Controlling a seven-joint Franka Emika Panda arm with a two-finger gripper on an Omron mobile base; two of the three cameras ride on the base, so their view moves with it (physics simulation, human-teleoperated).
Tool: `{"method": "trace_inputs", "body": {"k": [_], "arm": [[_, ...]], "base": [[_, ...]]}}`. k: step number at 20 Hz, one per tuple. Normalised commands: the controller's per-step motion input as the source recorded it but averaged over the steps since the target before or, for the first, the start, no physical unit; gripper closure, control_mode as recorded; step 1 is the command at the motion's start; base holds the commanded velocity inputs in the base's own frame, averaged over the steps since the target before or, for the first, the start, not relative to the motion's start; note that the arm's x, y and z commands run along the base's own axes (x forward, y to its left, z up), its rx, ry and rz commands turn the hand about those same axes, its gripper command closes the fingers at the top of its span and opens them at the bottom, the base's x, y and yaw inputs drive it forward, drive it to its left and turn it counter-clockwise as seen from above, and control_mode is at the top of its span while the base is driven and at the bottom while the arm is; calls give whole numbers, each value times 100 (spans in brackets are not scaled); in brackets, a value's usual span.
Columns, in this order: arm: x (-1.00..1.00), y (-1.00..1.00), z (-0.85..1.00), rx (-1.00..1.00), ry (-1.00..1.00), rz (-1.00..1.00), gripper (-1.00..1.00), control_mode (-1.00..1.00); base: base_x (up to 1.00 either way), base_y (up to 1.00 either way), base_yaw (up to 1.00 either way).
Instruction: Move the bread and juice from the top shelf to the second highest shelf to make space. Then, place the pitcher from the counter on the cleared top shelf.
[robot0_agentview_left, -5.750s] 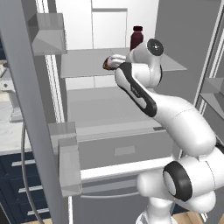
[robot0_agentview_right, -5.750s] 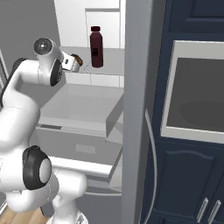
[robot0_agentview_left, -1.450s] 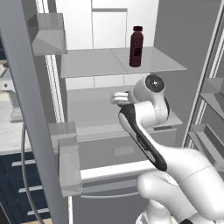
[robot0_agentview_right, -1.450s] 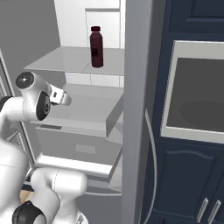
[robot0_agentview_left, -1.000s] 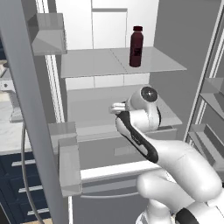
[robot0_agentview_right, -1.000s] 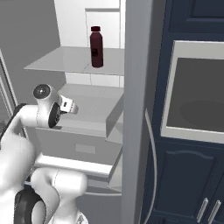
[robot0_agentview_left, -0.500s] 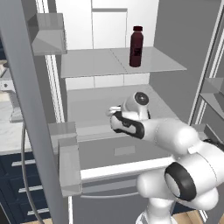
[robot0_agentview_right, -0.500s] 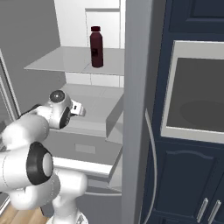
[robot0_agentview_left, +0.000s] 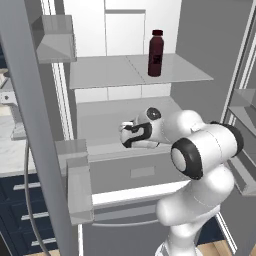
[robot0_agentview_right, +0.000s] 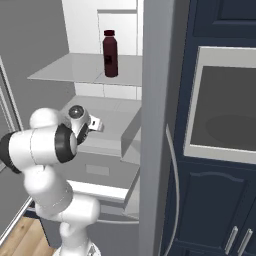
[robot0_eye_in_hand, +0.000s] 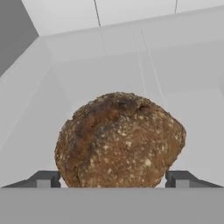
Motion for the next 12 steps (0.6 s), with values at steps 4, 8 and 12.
{"method": "trace_inputs", "body": {"k": [4,8,12], "arm": [[76,3,-30,0,0,0,100,-100],[90,10,-18,0,0,0,-100,-100],[84,20,-15,0,0,0,-100,-100]], "base": [[0,0,0],[0,0,0],[0,0,0]]}}
